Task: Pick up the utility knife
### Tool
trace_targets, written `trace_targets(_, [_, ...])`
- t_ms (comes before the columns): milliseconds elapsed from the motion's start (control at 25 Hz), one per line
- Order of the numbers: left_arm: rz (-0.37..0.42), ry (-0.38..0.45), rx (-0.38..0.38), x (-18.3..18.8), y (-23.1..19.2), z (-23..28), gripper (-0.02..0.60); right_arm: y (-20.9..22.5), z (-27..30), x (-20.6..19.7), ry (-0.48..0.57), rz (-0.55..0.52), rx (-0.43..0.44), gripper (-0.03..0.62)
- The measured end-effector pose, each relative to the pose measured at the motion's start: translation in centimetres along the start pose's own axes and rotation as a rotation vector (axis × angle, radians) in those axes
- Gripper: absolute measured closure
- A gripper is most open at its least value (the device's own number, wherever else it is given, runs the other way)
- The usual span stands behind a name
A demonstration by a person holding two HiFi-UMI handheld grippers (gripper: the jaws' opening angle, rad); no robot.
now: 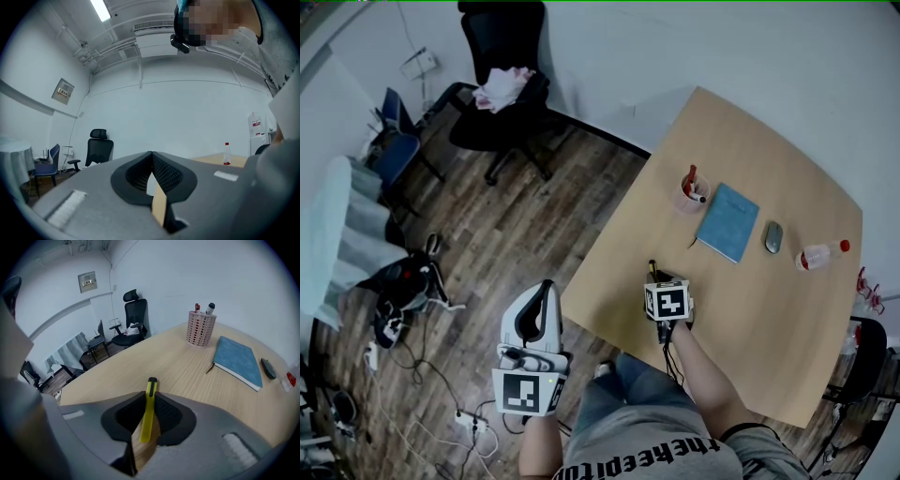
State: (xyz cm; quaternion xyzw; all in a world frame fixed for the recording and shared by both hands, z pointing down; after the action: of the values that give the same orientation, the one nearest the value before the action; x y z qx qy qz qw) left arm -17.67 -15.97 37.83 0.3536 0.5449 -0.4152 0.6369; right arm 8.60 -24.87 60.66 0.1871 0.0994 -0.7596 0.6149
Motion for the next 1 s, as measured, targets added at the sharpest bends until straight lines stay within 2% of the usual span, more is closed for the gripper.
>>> trace_targets(160, [0.002, 0.004, -0.003, 0.1, -0.2, -0.2, 0.571, -0.1, -0.7, -0.3, 0.016, 0.043, 0.044, 0.536])
trace_targets(480, [0.010, 0.014, -0.040, 0.3, 0.5, -0.2, 0.571, -0.8, -4.0, -1.0, 0.118, 0.045, 0.098, 0.534])
trace_targets(1000, [0.028, 0.034, -0.115, 0.7, 2.2, -0.1, 0.571, -1.3, -10.4, -1.4, 0.320, -0.002, 0.085, 0.533])
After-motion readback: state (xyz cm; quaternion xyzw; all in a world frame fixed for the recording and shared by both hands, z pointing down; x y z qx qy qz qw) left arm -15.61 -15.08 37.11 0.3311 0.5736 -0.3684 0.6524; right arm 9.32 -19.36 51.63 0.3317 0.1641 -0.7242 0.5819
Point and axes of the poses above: the fingertips, and each gripper's own axes: z forward along the fingers, y to its right, x out of its top, the point moved 8 cm from there along -z, backward along the fingers, and after that the axes turned 12 degrees about -y, right-handed, at the moved point
